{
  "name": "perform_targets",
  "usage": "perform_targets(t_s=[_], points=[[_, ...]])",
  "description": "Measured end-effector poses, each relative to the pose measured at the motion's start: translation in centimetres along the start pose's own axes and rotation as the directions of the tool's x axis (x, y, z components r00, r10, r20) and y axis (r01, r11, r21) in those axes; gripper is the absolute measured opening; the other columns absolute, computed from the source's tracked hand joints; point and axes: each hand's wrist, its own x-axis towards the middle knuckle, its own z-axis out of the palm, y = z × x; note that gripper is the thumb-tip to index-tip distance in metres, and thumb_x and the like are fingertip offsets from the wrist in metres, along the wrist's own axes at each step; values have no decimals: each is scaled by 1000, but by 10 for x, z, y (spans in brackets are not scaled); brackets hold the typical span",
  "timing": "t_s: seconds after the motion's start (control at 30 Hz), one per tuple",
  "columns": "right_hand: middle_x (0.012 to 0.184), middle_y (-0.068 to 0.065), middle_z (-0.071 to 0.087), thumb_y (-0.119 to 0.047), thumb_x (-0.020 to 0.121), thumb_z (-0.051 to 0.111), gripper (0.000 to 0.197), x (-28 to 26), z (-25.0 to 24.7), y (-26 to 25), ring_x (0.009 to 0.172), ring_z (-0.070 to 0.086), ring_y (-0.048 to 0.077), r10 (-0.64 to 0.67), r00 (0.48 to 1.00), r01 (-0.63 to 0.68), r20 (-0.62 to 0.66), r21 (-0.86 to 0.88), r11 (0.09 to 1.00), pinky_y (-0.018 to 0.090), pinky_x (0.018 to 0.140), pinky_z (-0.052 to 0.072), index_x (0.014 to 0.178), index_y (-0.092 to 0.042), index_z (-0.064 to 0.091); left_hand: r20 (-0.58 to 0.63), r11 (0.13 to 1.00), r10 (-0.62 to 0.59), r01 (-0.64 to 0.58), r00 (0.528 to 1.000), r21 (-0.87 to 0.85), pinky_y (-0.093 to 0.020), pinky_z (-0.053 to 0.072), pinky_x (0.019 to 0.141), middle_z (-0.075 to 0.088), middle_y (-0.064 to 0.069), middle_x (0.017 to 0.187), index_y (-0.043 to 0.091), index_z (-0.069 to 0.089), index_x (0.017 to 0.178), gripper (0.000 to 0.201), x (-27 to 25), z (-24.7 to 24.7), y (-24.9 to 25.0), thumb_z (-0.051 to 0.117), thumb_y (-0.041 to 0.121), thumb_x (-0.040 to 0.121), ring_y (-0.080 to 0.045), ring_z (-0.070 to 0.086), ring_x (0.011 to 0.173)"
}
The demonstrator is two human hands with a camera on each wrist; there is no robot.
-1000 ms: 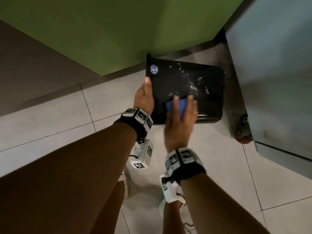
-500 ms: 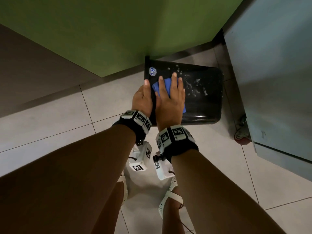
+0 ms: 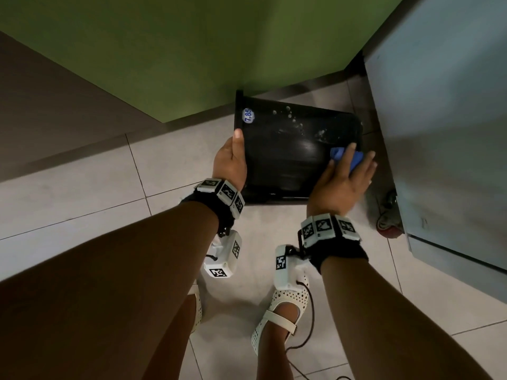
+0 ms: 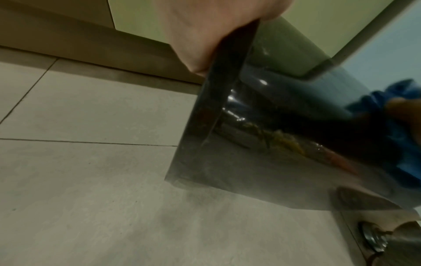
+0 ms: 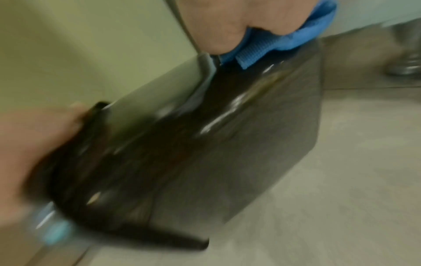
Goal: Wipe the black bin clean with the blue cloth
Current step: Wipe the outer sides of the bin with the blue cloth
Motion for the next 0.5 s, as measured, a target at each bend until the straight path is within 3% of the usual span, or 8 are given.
perform_targets(t_s=[0.1,0.17,0.23,0.3,0.33,0.4,0.47,0.5], points=[[145,26,31,-21,91,44,47,-36,14,-25,135,25,45,-294,955,294,26,-6,956,51,108,17,136,-12,41,-10,1000,8,-8,1000,-6,-25,44,92,63,-9,117,10,59,117,46,0,1,1,27,38,99,-19,58,104],[147,22,26,-25,85,50,55,-60,24,-41,136,20,40,-447,884,452,136,-5,892,51,107,14,136,-14,34,-10,999,-13,13,1000,-41,-30,47,95,64,-11,115,10,59,116,46,0,0,2,28,38,99,-22,60,106],[146,16,15,-34,82,51,63,-69,29,-50,136,11,34,-540,811,559,224,-26,829,51,107,8,137,-16,25,10,995,-25,25,1000,-92,-30,48,94,64,-8,111,10,59,116,46,0,0,4,28,39,99,-21,61,104],[146,15,14,-33,86,45,57,-63,26,-47,136,12,34,-567,786,590,244,-26,807,51,107,8,137,-17,27,7,997,-9,9,1000,-76,-25,46,89,63,-5,107,9,59,116,46,-2,0,4,28,38,99,-18,60,101],[148,18,18,-29,87,44,53,-56,23,-42,137,15,36,-549,801,568,236,-13,823,51,107,9,137,-17,31,-2,999,3,-3,1000,-52,-24,45,88,63,-7,107,9,59,116,46,-2,0,3,27,37,100,-18,59,100],[150,21,23,-24,90,42,49,-35,13,-29,139,18,39,-424,890,429,170,9,903,52,111,11,139,-18,36,-9,1000,16,-16,1000,-10,-23,44,88,63,-8,111,10,60,116,47,-4,0,1,26,38,100,-17,58,100],[154,18,14,-23,95,40,49,-8,1,-16,142,8,37,-177,977,180,122,-11,984,49,114,7,143,-22,30,7,1000,3,-3,1000,0,-22,42,86,61,-2,109,12,59,117,47,-5,-1,1,25,40,99,-13,55,99],[155,16,9,-24,97,39,50,6,-4,-10,142,4,35,-46,992,48,118,-16,999,47,115,4,144,-23,25,12,1000,-1,1,1000,2,-21,40,87,59,1,107,12,59,117,47,-4,-1,1,25,40,99,-12,53,98]])
